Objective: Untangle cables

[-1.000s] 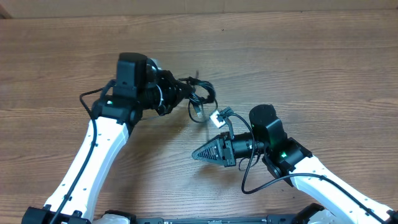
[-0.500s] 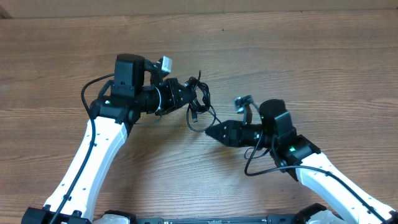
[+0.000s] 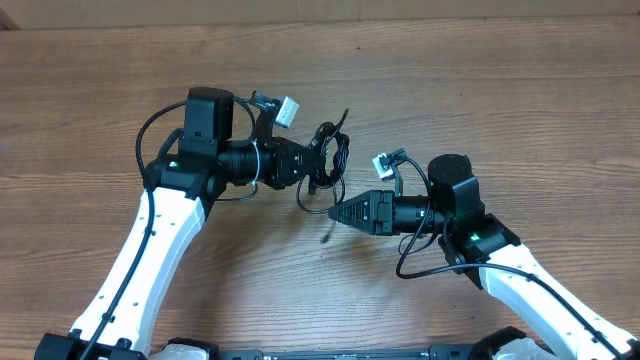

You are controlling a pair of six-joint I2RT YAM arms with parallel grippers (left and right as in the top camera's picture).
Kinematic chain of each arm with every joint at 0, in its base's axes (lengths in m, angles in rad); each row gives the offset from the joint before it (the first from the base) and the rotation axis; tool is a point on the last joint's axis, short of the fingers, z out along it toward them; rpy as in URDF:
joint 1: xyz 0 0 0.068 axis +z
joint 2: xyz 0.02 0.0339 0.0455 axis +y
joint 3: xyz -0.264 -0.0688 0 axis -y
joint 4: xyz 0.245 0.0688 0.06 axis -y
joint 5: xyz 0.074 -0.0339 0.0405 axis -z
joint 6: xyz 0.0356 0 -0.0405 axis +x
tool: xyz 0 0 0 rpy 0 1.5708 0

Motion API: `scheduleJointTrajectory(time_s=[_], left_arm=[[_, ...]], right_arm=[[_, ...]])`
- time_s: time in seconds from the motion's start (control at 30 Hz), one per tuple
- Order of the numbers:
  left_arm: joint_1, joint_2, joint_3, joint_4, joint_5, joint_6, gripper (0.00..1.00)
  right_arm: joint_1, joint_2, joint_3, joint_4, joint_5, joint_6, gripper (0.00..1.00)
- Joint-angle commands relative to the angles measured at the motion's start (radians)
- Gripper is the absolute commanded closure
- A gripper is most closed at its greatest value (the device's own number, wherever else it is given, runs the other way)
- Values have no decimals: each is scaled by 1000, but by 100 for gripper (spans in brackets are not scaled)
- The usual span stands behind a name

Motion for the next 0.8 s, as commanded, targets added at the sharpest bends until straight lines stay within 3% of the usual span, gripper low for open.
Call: scheduleJointTrajectory(time_s=[0.0, 0.03, 0.07, 0.17, 0.23, 0.4, 0.67, 0.77], left_arm=[[-1, -3, 11, 4, -167, -431, 96], [-1, -3, 11, 0, -217, -673, 96], [-1, -3, 11, -3, -241, -817, 96], [-1, -3, 11, -26, -295, -1129, 96], [-2, -3, 11, -41, -330, -1233, 96], [-2, -2, 11, -52, -361, -1328, 96], [-2, -2, 11, -110, -452, -1329, 95], [-2, -2, 11, -108, -535, -1268, 96]], right_arm=[[-2, -3, 11, 10, 21, -16, 55], [-1, -3, 11, 11, 50, -15, 55], [-1, -3, 11, 16, 66, -10, 52], [-1, -3, 11, 17, 145, 52, 48], [0, -3, 11, 18, 222, 158, 47], [69, -3, 11, 13, 330, 337, 48], [206, -3, 11, 14, 591, 576, 45], [212, -3, 11, 8, 620, 617, 43]])
